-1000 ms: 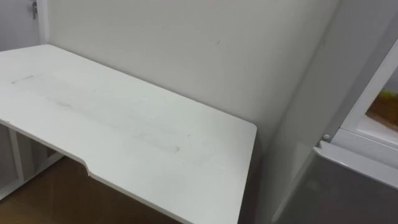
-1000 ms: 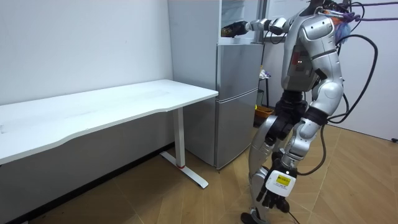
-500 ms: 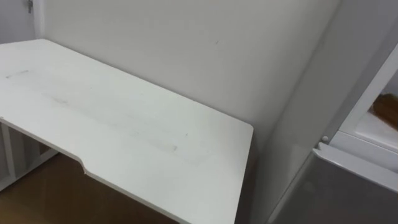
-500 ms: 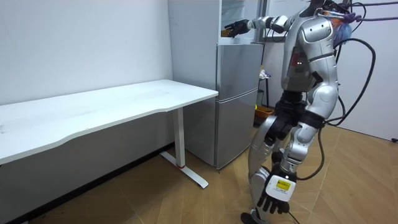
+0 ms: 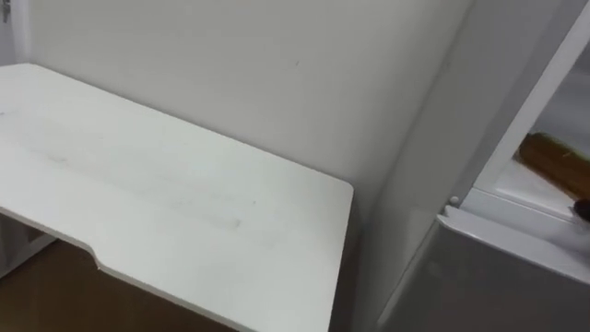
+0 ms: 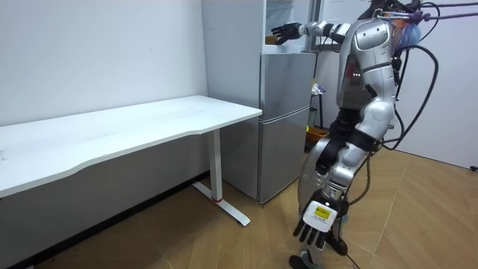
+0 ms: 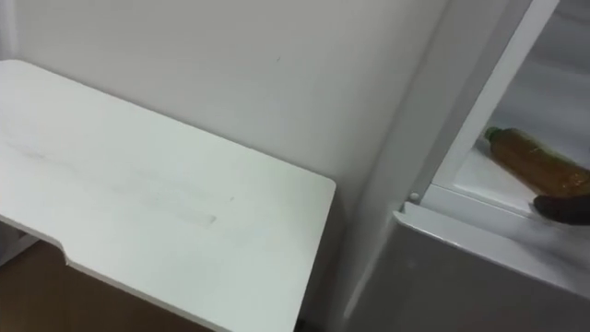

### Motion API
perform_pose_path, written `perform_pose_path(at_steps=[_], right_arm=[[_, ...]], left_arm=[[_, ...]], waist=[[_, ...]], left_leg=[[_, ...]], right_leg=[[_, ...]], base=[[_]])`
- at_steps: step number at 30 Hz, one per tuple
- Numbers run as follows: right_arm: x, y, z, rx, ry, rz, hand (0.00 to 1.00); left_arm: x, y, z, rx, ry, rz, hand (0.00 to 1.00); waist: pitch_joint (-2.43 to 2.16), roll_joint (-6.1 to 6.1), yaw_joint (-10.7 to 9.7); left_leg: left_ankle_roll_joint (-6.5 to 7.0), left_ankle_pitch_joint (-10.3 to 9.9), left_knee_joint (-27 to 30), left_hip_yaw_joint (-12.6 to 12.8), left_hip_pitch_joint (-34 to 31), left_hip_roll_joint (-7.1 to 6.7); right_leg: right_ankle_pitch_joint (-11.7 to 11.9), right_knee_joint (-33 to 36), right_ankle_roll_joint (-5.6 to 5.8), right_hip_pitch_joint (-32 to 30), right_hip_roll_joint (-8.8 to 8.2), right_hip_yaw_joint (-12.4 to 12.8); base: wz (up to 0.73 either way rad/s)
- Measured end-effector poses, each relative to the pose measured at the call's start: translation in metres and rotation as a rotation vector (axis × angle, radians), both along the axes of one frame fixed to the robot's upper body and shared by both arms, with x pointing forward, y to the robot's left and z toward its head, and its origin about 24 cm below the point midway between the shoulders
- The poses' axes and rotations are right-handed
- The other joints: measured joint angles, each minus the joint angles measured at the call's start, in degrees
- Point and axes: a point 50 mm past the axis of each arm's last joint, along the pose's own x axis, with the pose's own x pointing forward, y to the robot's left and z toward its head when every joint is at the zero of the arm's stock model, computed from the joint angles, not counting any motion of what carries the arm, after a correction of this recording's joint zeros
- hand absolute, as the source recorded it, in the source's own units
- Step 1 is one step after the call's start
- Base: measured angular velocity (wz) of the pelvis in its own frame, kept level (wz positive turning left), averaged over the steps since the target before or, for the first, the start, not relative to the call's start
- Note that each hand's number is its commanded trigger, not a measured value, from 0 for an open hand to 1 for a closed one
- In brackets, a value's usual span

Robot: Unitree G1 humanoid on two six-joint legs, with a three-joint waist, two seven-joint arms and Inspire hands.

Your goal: Put the bottle in the upper fridge

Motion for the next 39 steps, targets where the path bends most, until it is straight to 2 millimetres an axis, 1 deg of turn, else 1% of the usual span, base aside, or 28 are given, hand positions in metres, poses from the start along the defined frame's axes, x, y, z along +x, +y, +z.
perform_pose_path(at_steps=[1, 2, 3, 4, 5, 6, 8, 9, 10, 11, 15, 16, 17, 18, 19, 21, 23, 24, 26, 27, 28, 29, 30, 32, 33, 36, 37, 39], right_arm=[[0.002, 0.009, 0.003, -0.050, -0.031, 0.011, 0.00], [0.001, 0.018, 0.007, -0.108, -0.057, 0.029, 0.00], [0.001, 0.023, 0.009, -0.137, -0.073, 0.041, 0.00], [-0.001, 0.031, 0.011, -0.163, -0.101, 0.057, 0.00], [-0.001, 0.033, 0.012, -0.173, -0.110, 0.060, 0.00], [-0.002, 0.039, 0.013, -0.183, -0.135, 0.064, 0.00], [-0.004, 0.051, 0.026, -0.197, -0.232, 0.065, 0.00], [-0.004, 0.053, 0.029, -0.204, -0.252, 0.066, 0.00], [-0.006, 0.056, 0.031, -0.214, -0.283, 0.056, 0.00], [-0.006, 0.058, 0.033, -0.212, -0.308, 0.040, 0.00], [-0.007, 0.066, 0.037, -0.152, -0.429, -0.008, 0.00], [-0.009, 0.071, 0.038, -0.144, -0.464, -0.003, 0.00], [-0.011, 0.073, 0.037, -0.143, -0.475, 0.000, 0.00], [-0.015, 0.077, 0.036, -0.141, -0.500, 0.011, 0.00], [-0.020, 0.081, 0.032, -0.139, -0.517, 0.019, 0.00], [-0.027, 0.084, 0.029, -0.146, -0.533, 0.035, 0.00], [-0.035, 0.086, 0.024, -0.145, -0.549, 0.041, 0.00], [-0.037, 0.087, 0.021, -0.140, -0.551, 0.042, 0.00], [-0.040, 0.087, 0.015, -0.140, -0.548, 0.030, 0.00], [-0.040, 0.087, 0.014, -0.149, -0.548, 0.027, 0.00], [-0.042, 0.089, 0.015, -0.159, -0.560, 0.022, 0.00], [-0.045, 0.093, 0.017, -0.145, -0.589, 0.027, 0.00], [-0.046, 0.096, 0.018, -0.136, -0.606, 0.029, 0.00], [-0.058, 0.104, 0.020, -0.140, -0.653, 0.057, 0.00], [-0.060, 0.106, 0.021, -0.142, -0.662, 0.067, 0.00], [-0.066, 0.114, 0.027, -0.146, -0.717, 0.102, 0.00], [-0.070, 0.118, 0.031, -0.145, -0.750, 0.113, 0.00], [-0.081, 0.121, 0.035, -0.131, -0.814, 0.118, 0.00]], left_arm=[[-0.001, -0.003, -0.002, 0.001, 0.001, 0.005, 0.00], [-0.001, -0.008, -0.005, -0.005, -0.001, 0.011, 0.00], [0.000, -0.010, -0.006, -0.007, -0.004, 0.015, 0.00], [0.001, -0.014, -0.008, -0.008, -0.008, 0.021, 0.00], [0.001, -0.015, -0.009, -0.011, -0.011, 0.022, 0.00], [0.002, -0.018, -0.011, -0.010, -0.015, 0.026, 0.00], [-0.001, -0.025, -0.014, -0.015, -0.021, 0.034, 0.00], [-0.002, -0.026, -0.014, -0.016, -0.020, 0.035, 0.00], [-0.006, -0.026, -0.014, -0.015, -0.015, 0.036, 0.00], [-0.008, -0.026, -0.014, -0.007, -0.009, 0.042, 0.00], [-0.010, -0.031, -0.017, -0.010, -0.012, 0.049, 0.00], [-0.009, -0.033, -0.018, -0.016, -0.018, 0.049, 0.00], [-0.008, -0.034, -0.019, -0.019, -0.020, 0.049, 0.00], [-0.009, -0.035, -0.020, -0.022, -0.020, 0.050, 0.00], [-0.010, -0.036, -0.020, -0.022, -0.021, 0.050, 0.00], [-0.010, -0.037, -0.021, -0.024, -0.020, 0.047, 0.00], [-0.010, -0.039, -0.021, -0.022, -0.018, 0.042, 0.00], [-0.011, -0.039, -0.022, -0.018, -0.015, 0.043, 0.00], [-0.012, -0.039, -0.022, -0.015, -0.012, 0.041, 0.00], [-0.012, -0.040, -0.022, -0.015, -0.012, 0.042, 0.00], [-0.012, -0.041, -0.022, -0.018, -0.011, 0.044, 0.00], [-0.013, -0.042, -0.023, -0.023, -0.011, 0.046, 0.00], [-0.013, -0.043, -0.023, -0.024, -0.011, 0.044, 0.00], [-0.014, -0.045, -0.024, -0.027, -0.007, 0.043, 0.00], [-0.014, -0.045, -0.024, -0.027, -0.009, 0.042, 0.00], [-0.014, -0.045, -0.025, -0.027, -0.025, 0.037, 0.00], [-0.015, -0.047, -0.025, -0.030, -0.026, 0.035, 0.00], [-0.015, -0.048, -0.026, -0.034, -0.028, 0.025, 0.00]], waist=[[-0.19, 0.50, -0.64], [-0.50, 1.19, -1.08], [-0.52, 1.64, -1.20], [-0.55, 2.34, -1.57], [-0.46, 2.69, -1.68], [-0.49, 3.31, -2.01], [0.19, 4.68, -2.25], [0.26, 4.94, -2.30], [0.09, 5.24, -2.39], [0.02, 5.30, -2.59], [0.03, 5.37, -3.63], [0.17, 5.52, -3.89], [0.18, 5.53, -3.91], [0.26, 5.67, -3.97], [0.21, 5.67, -4.11], [0.21, 5.74, -4.22], [0.34, 6.13, -4.22], [0.44, 6.60, -4.23], [0.44, 7.67, -4.26], [0.32, 7.85, -4.28], [0.13, 8.32, -4.48], [0.05, 8.97, -5.06], [0.04, 9.04, -5.33], [-0.06, 9.32, -5.55], [-0.07, 9.35, -5.76], [0.06, 9.11, -6.59], [0.02, 9.28, -6.85], [0.23, 8.87, -6.93]], left_leg=[[0.07, 0.05, -0.03, 0.09, -0.11, -0.07], [0.10, 0.03, -0.13, 0.77, -0.05, -0.05], [0.12, 0.03, -0.15, 0.97, 0.08, -0.09], [0.21, 0.08, -0.46, 1.50, 0.67, -0.13], [0.25, 0.11, -0.82, 1.75, 1.02, -0.14], [0.33, 0.19, -1.48, 2.34, 1.78, -0.14], [0.38, 0.34, -2.77, 3.62, 3.52, -0.15], [0.37, 0.47, -3.26, 3.90, 3.95, -0.21], [0.32, 0.61, -3.89, 4.26, 4.61, -0.23], [0.24, 0.79, -4.63, 4.81, 5.29, -0.20], [0.18, 0.99, -5.41, 5.55, 6.33, -0.19], [0.19, 0.97, -5.46, 5.75, 6.64, -0.19], [0.20, 0.96, -5.53, 5.77, 6.72, -0.21], [0.19, 0.95, -5.69, 5.80, 6.88, -0.23], [0.19, 0.96, -5.92, 5.80, 6.97, -0.22], [0.18, 0.96, -5.99, 5.79, 7.07, -0.18], [0.17, 0.96, -6.01, 5.72, 7.19, -0.19], [0.17, 0.95, -6.10, 5.75, 7.45, -0.20], [0.17, 0.96, -6.35, 5.94, 7.89, -0.22], [0.17, 0.96, -6.39, 6.07, 7.95, -0.21], [0.17, 0.97, -6.48, 6.28, 7.97, -0.21], [0.18, 1.07, -6.66, 6.38, 8.00, -0.27], [0.17, 1.19, -6.91, 6.44, 8.10, -0.32], [0.15, 1.36, -7.31, 6.45, 8.43, -0.51], [0.14, 1.36, -7.25, 6.45, 8.54, -0.54], [0.11, 1.38, -7.25, 6.93, 9.40, -0.61], [0.11, 1.38, -7.35, 7.35, 9.82, -0.63], [0.12, 1.37, -7.39, 7.94, 10.24, -0.62]], right_leg=[[0.00, 0.10, 0.00, -0.20, -0.11, 0.05], [0.00, 0.22, 0.00, -0.68, -0.20, 0.69], [0.00, 0.23, 0.00, -0.70, -0.24, 1.02], [0.01, 0.30, 0.01, -0.57, -0.39, 1.34], [0.01, 0.39, 0.01, -0.46, -0.46, 1.47], [-0.01, 0.58, 0.04, -0.37, -0.59, 1.93], [-0.10, 0.90, 0.19, 0.06, -0.78, 3.12], [-0.13, 0.90, 0.23, 0.19, -0.85, 3.32], [-0.18, 0.91, 0.30, 0.28, -0.85, 3.71], [-0.21, 0.90, 0.34, 0.44, -0.83, 4.15], [-0.22, 0.88, 0.34, 0.78, -0.79, 4.88], [-0.22, 0.81, 0.35, 1.00, -0.77, 5.09], [-0.23, 0.76, 0.36, 1.07, -0.77, 5.09], [-0.24, 0.59, 0.39, 1.21, -0.75, 5.08], [-0.24, 0.09, 0.38, 1.50, -0.64, 5.06], [-0.24, 0.00, 0.38, 1.58, -0.58, 5.10], [-0.24, -0.04, 0.38, 1.74, -0.58, 5.05], [-0.24, -0.03, 0.38, 1.88, -0.59, 5.18], [-0.24, 0.01, 0.38, 2.07, -0.59, 5.49], [-0.24, 0.01, 0.38, 2.06, -0.59, 5.71], [-0.24, 0.01, 0.38, 1.91, -0.60, 6.01], [-0.25, 0.01, 0.39, 1.87, -0.65, 6.03], [-0.28, 0.01, 0.44, 1.83, -0.68, 6.08], [-0.63, 0.02, 0.45, 1.89, -0.80, 6.19], [-0.74, 0.04, 0.48, 1.96, -0.83, 6.22], [-0.93, 0.03, 0.52, 2.23, -0.87, 6.78], [-0.94, 0.03, 0.55, 2.27, -0.85, 7.30], [-0.97, 0.02, 0.60, 2.16, -0.84, 7.75]], base=[[-0.12], [-0.17], [-0.24], [-0.16], [-0.18], [-0.22], [-0.28], [-0.21], [-0.19], [-0.17], [-0.10], [-0.07], [-0.04], [0.00], [0.00], [0.00], [0.00], [-0.03], [-0.05], [-0.08], [-0.07], [-0.05], [0.00], [0.00], [0.00], [-0.08], [-0.19], [-0.17]])
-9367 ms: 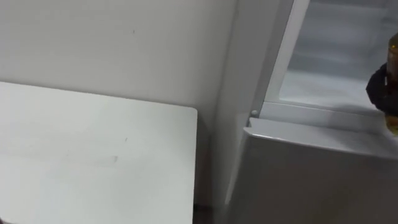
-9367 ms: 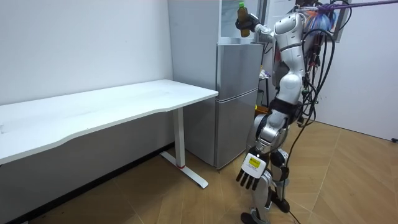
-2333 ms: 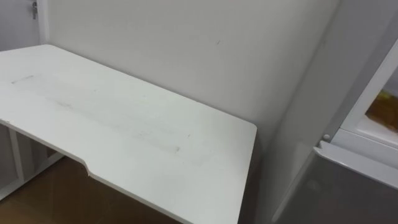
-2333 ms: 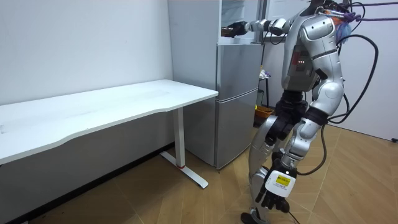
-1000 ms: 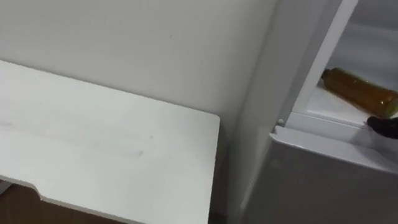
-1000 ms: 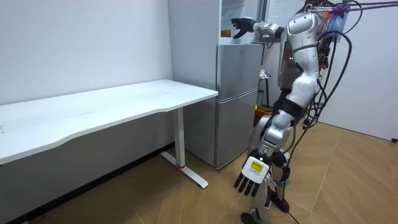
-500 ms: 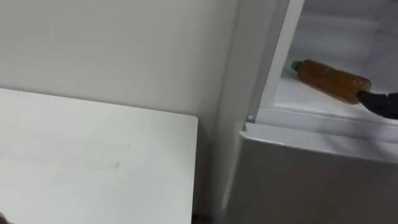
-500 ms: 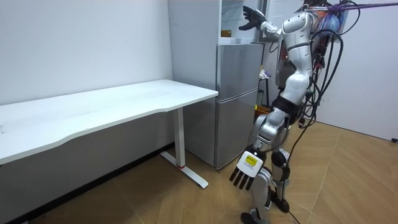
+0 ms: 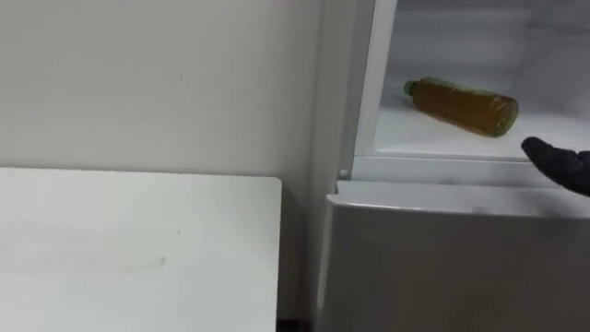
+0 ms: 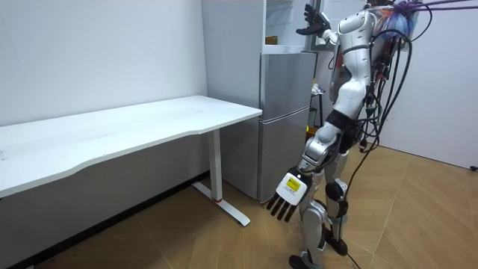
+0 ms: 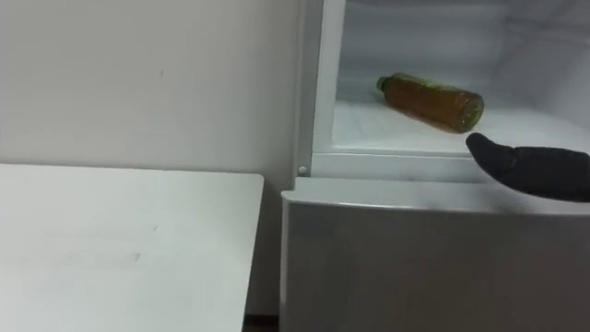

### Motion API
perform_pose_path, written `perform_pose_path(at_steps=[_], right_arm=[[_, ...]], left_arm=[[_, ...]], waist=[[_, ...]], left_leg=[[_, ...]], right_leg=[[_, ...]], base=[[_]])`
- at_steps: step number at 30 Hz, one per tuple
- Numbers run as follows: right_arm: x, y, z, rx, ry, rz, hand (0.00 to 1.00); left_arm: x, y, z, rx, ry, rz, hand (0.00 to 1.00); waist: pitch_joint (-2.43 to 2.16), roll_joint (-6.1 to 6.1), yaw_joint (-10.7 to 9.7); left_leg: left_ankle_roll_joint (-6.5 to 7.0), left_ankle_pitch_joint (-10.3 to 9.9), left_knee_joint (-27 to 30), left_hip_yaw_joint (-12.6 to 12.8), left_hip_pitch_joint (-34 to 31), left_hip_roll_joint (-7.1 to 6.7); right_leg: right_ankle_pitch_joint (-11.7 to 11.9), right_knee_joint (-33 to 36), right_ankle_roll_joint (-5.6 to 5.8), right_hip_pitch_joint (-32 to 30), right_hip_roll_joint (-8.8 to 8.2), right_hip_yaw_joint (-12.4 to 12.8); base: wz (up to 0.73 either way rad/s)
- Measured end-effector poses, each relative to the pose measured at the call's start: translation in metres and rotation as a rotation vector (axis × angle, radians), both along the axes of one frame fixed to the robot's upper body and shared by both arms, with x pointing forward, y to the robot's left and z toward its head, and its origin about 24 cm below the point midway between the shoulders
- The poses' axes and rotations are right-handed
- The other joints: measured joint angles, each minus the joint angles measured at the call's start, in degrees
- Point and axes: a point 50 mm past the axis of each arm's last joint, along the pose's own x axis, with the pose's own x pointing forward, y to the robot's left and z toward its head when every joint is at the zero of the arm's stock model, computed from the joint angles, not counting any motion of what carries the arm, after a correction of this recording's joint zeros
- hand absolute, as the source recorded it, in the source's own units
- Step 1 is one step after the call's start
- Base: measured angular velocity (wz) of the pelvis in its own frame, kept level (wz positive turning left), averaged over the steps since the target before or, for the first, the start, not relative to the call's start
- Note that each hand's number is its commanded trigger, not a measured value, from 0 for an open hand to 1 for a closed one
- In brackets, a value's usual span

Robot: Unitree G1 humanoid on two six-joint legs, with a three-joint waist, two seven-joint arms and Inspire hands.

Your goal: Put the bottle in the upper fridge

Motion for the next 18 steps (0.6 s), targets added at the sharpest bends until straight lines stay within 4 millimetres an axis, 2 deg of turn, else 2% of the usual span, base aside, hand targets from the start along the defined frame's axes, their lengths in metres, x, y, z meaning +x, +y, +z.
perform_pose_path(at_steps=[1, 5, 7, 12, 15, 18], right_arm=[[-0.005, 0.002, 0.000, 0.016, -0.038, 0.010, 0.00], [-0.015, 0.003, -0.007, 0.064, -0.096, 0.012, 0.00], [-0.020, 0.003, -0.019, 0.110, -0.087, 0.005, 0.00], [-0.034, -0.004, -0.052, 0.238, -0.003, -0.036, 0.00], [-0.039, -0.008, -0.064, 0.309, 0.016, -0.072, 0.00], [-0.044, -0.011, -0.074, 0.351, 0.018, -0.130, 0.00]], left_arm=[[-0.001, -0.002, -0.001, -0.004, 0.002, -0.011, 0.00], [0.005, -0.009, -0.003, -0.021, -0.012, -0.044, 0.00], [0.006, -0.012, -0.004, -0.026, -0.017, -0.065, 0.00], [0.002, -0.017, -0.007, -0.020, -0.008, -0.076, 0.00], [0.003, -0.021, -0.008, -0.020, -0.019, -0.077, 0.00], [0.004, -0.023, -0.008, -0.006, -0.024, -0.076, 0.00]], waist=[[0.34, -0.01, -0.07], [0.38, -0.33, -0.68], [0.25, -0.03, -1.27], [-0.25, 1.41, -1.52], [-0.21, 2.81, -2.28], [-0.01, 3.52, -3.43]], left_leg=[[0.00, -0.02, -0.04, 0.36, 0.25, 0.00], [0.16, -0.37, -0.66, 0.74, 0.45, -0.05], [0.22, -0.44, -0.66, 0.81, 0.44, -0.08], [0.20, -0.45, -0.76, 1.69, 0.67, 0.00], [0.21, -0.46, -0.93, 1.99, 0.71, -0.03], [0.21, -0.46, -0.97, 2.00, 0.67, -0.04]], right_leg=[[-0.02, 0.00, 0.03, -0.07, 0.00, 0.17], [-0.12, 0.12, 0.21, -0.15, -0.03, 0.57], [-0.12, 0.13, 0.26, -0.23, -0.04, 0.74], [-0.11, 0.88, 0.26, -0.61, -0.01, 1.62], [-0.11, 1.08, 0.27, -0.79, -0.03, 2.06], [-0.17, 1.06, 0.30, -0.85, -0.04, 2.23]], base=[[-0.11], [-0.06], [-0.02], [-0.09], [-0.07], [0.00]])
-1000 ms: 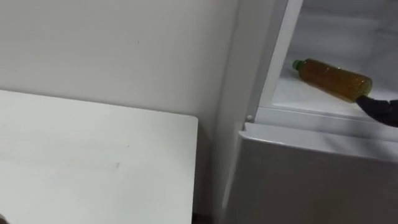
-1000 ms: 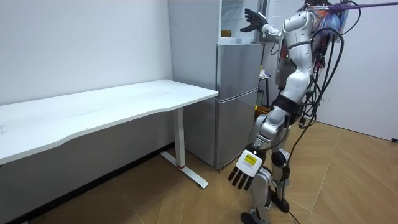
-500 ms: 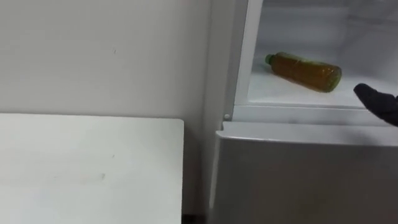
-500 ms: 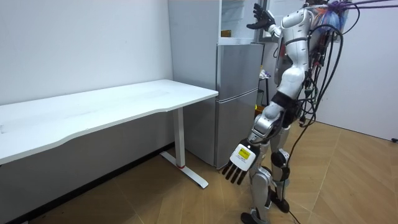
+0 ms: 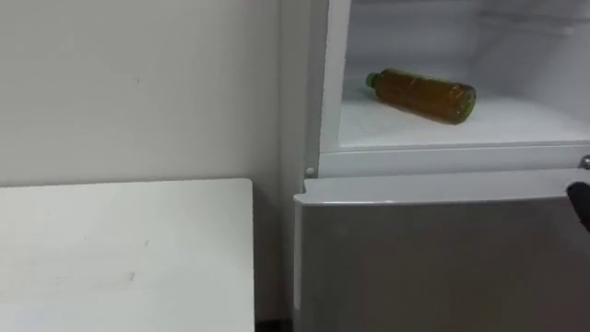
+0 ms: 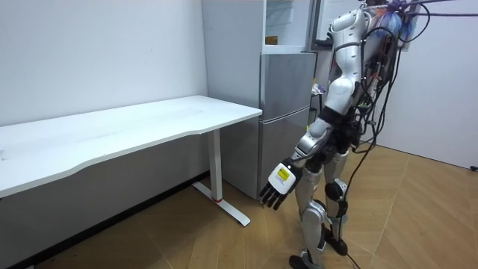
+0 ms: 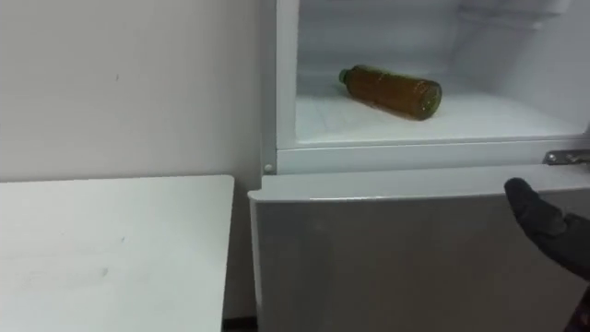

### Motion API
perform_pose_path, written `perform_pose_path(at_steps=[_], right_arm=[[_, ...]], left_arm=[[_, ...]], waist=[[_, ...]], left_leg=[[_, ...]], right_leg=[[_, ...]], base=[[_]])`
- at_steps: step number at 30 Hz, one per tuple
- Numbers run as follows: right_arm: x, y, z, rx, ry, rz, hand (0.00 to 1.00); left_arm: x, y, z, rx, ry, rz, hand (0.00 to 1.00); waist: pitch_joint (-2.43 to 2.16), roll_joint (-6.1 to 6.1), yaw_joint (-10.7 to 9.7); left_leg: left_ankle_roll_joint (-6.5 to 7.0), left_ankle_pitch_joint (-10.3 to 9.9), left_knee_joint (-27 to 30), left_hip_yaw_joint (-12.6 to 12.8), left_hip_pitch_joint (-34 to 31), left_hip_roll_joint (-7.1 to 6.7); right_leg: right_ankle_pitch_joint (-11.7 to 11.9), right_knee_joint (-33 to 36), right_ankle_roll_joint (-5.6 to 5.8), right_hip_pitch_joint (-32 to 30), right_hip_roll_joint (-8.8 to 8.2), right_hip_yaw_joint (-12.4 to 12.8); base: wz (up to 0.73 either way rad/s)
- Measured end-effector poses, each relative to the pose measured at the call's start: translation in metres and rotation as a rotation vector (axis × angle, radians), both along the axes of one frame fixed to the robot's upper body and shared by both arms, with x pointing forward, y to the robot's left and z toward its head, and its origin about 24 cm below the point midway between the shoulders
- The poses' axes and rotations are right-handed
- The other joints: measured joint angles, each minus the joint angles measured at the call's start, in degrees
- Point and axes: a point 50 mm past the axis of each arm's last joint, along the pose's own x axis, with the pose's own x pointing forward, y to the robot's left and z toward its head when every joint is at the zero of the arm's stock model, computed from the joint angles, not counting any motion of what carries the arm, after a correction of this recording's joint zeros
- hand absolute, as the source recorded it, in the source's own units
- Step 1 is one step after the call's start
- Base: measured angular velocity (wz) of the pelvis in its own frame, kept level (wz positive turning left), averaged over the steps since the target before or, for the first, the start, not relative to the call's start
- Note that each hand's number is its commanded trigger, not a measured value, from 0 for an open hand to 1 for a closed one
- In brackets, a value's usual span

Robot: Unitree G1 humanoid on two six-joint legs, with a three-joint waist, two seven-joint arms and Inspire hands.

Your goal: Put the bottle in the upper fridge

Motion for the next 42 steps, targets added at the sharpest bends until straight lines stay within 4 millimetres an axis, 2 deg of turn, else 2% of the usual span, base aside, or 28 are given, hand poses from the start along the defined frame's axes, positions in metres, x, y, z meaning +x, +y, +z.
perform_pose_path(at_steps=[2, 6, 12, 17, 24, 31, 34, 42], right_arm=[[-0.009, -0.008, -0.011, 0.044, 0.022, -0.085, 0.00], [-0.013, -0.019, -0.024, 0.092, 0.059, -0.177, 0.00], [-0.032, -0.030, -0.064, 0.205, 0.155, -0.348, 0.00], [-0.044, -0.036, -0.094, 0.280, 0.247, -0.484, 0.00], [-0.055, -0.035, -0.133, 0.409, 0.382, -0.541, 0.00], [-0.084, -0.035, -0.180, 0.509, 0.581, -0.641, 0.00], [-0.094, -0.035, -0.194, 0.514, 0.657, -0.672, 0.00], [-0.130, -0.023, -0.241, 0.546, 0.941, -0.686, 0.00]], left_arm=[[0.000, 0.000, 0.000, 0.013, -0.001, -0.006, 0.00], [-0.003, -0.004, -0.002, 0.000, 0.007, -0.002, 0.00], [-0.003, -0.006, -0.003, 0.027, 0.014, -0.005, 0.00], [-0.002, -0.011, -0.004, 0.036, 0.020, -0.034, 0.00], [-0.001, -0.019, -0.006, 0.013, 0.014, -0.035, 0.00], [-0.003, -0.021, -0.007, 0.004, 0.021, -0.043, 0.00], [-0.005, -0.022, -0.007, -0.001, 0.024, -0.047, 0.00], [-0.018, -0.027, -0.009, -0.020, 0.065, -0.032, 0.00]], waist=[[0.02, -0.01, -0.17], [0.02, -0.37, -1.06], [-0.31, -0.88, -1.27], [-0.14, -0.03, -0.94], [-0.11, 0.13, -0.95], [-0.16, 0.33, -1.13], [-0.41, 0.68, -1.08], [-0.31, 0.37, -0.62]], left_leg=[[0.00, 0.00, -0.01, 0.03, 0.02, -0.06], [0.06, 0.00, -0.39, 0.26, -0.01, -0.26], [0.05, 0.01, -0.87, 0.33, -0.03, -0.31], [0.05, 0.01, -0.97, 0.68, 0.96, -0.35], [0.06, -0.02, -0.95, 0.77, 1.04, -0.44], [0.22, -0.20, -0.99, 0.29, 0.84, -0.46], [0.22, -0.20, -1.05, 0.31, 1.11, -0.50], [0.15, -0.23, -1.86, 0.84, 3.09, -0.53]], right_leg=[[-0.29, 0.02, 0.10, -0.30, -0.04, 0.34], [-0.44, 0.07, 0.15, -1.03, -0.16, 0.64], [-0.45, -0.03, 0.18, -1.17, -0.05, 0.72], [-0.49, 0.17, 0.23, -0.93, -0.11, 1.20], [-0.70, -0.07, 0.35, -1.30, -0.05, 2.28], [-0.74, 0.10, 0.40, -1.16, -0.07, 1.96], [-0.75, 0.19, 0.40, -0.90, -0.06, 1.96], [-0.98, -0.36, 0.52, 0.71, 0.03, 2.33]], base=[[0.00], [-0.05], [0.00], [-0.07], [-0.05], [0.02], [0.00], [-0.02]])
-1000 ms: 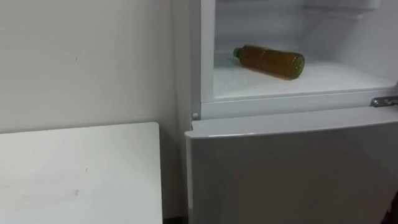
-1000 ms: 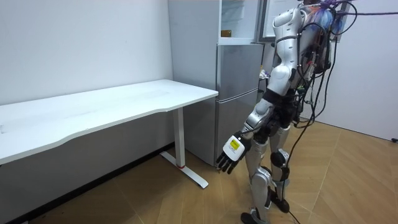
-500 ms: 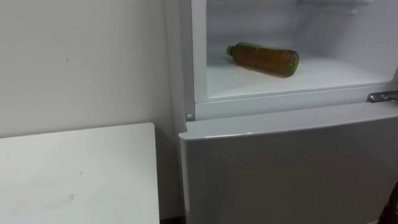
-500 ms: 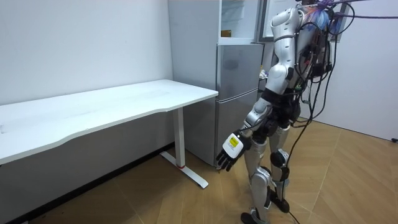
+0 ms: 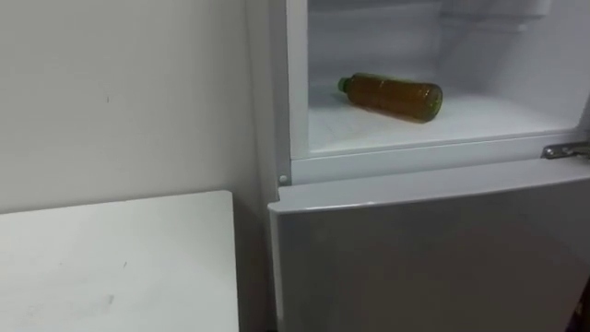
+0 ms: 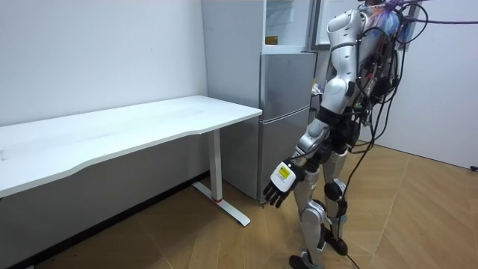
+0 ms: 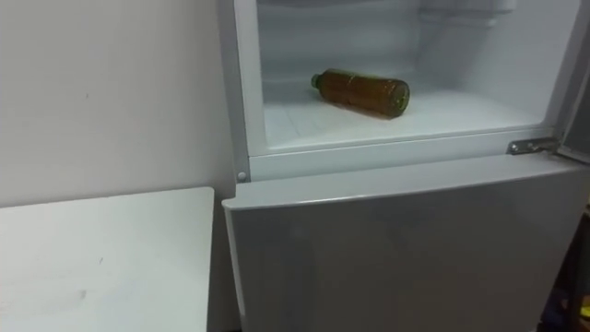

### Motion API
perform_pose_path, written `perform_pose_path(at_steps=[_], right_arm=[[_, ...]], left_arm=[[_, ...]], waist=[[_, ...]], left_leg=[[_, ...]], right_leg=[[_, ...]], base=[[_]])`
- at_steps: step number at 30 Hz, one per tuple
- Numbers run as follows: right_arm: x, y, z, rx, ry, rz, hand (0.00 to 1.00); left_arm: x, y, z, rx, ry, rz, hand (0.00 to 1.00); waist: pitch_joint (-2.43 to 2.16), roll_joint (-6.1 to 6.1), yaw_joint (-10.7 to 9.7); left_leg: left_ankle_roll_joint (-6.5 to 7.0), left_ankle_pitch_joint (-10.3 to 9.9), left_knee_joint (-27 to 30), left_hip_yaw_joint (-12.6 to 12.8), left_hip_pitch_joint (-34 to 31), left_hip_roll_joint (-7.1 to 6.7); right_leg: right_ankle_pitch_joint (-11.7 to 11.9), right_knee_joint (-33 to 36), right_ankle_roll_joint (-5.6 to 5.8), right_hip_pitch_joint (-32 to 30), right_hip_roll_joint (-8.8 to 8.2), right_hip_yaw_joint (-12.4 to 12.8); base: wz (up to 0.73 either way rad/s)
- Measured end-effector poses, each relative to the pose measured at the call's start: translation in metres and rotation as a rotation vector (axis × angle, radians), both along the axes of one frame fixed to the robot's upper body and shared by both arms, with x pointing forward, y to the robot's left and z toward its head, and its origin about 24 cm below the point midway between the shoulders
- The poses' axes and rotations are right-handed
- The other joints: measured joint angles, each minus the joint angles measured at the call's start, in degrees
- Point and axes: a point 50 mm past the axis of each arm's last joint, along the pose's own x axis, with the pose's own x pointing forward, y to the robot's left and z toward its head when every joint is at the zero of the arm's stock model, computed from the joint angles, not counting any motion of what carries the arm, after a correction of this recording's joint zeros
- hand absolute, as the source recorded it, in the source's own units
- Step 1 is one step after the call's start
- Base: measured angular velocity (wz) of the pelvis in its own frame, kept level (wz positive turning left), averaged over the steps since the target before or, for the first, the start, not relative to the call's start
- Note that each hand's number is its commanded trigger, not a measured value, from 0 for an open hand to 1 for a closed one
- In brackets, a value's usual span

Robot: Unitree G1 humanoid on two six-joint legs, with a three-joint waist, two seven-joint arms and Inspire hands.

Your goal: Put the bottle in the upper fridge

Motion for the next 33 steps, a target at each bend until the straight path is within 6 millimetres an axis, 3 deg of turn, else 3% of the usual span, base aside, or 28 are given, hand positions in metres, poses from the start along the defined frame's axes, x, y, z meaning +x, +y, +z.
perform_pose_path(at_steps=[6, 11, 15, 23, 29, 33], right_arm=[[-0.036, 0.012, -0.032, 0.226, 0.089, -0.141, 0.00], [-0.057, 0.025, -0.047, 0.440, -0.014, -0.338, 0.00], [-0.061, 0.029, -0.053, 0.544, -0.101, -0.429, 0.00], [-0.043, 0.029, -0.052, 0.675, -0.351, -0.557, 0.00], [-0.009, 0.004, -0.031, 0.676, -0.662, -0.615, 0.00], [0.009, -0.021, -0.008, 0.633, -0.833, -0.597, 0.00]], left_arm=[[-0.004, -0.006, -0.002, -0.003, 0.018, -0.005, 0.00], [-0.004, -0.009, -0.003, -0.011, 0.019, -0.005, 0.00], [-0.005, -0.010, -0.003, -0.016, 0.029, 0.000, 0.00], [-0.010, -0.013, -0.005, -0.041, 0.047, 0.099, 0.00], [-0.010, -0.009, -0.003, -0.053, 0.033, 0.132, 0.00], [-0.009, 0.001, 0.000, -0.037, 0.002, 0.168, 0.00]], waist=[[0.14, 0.14, -0.37], [0.20, 0.51, -0.79], [0.14, 0.87, -0.79], [0.13, 1.17, -2.04], [-0.13, 0.47, -2.38], [0.05, -0.16, -2.59]], left_leg=[[-0.02, -0.03, 0.06, -0.21, 0.33, -0.04], [-0.07, -0.07, 0.24, -0.01, 0.43, 0.01], [-0.08, -0.07, 0.29, 0.26, 0.92, 0.07], [-0.31, -0.42, 1.08, 0.40, -0.54, 0.05], [-0.31, -0.40, 1.18, 1.20, -0.22, 0.05], [-0.31, -0.40, 1.16, 1.22, -0.28, -0.07]], right_leg=[[-0.26, 0.46, -0.04, -0.12, -0.08, 0.14], [-0.34, 0.47, -0.08, 0.06, -0.09, 0.10], [-0.43, 0.70, -0.16, 0.41, -0.09, 0.22], [-2.00, 4.27, -0.38, -2.38, -0.56, 0.76], [-2.00, 4.45, -0.40, -2.71, -0.51, 1.52], [-2.08, 4.33, -0.29, -2.86, -0.53, 1.71]], base=[[0.00], [0.00], [-0.03], [-0.01], [-0.07], [-0.01]])
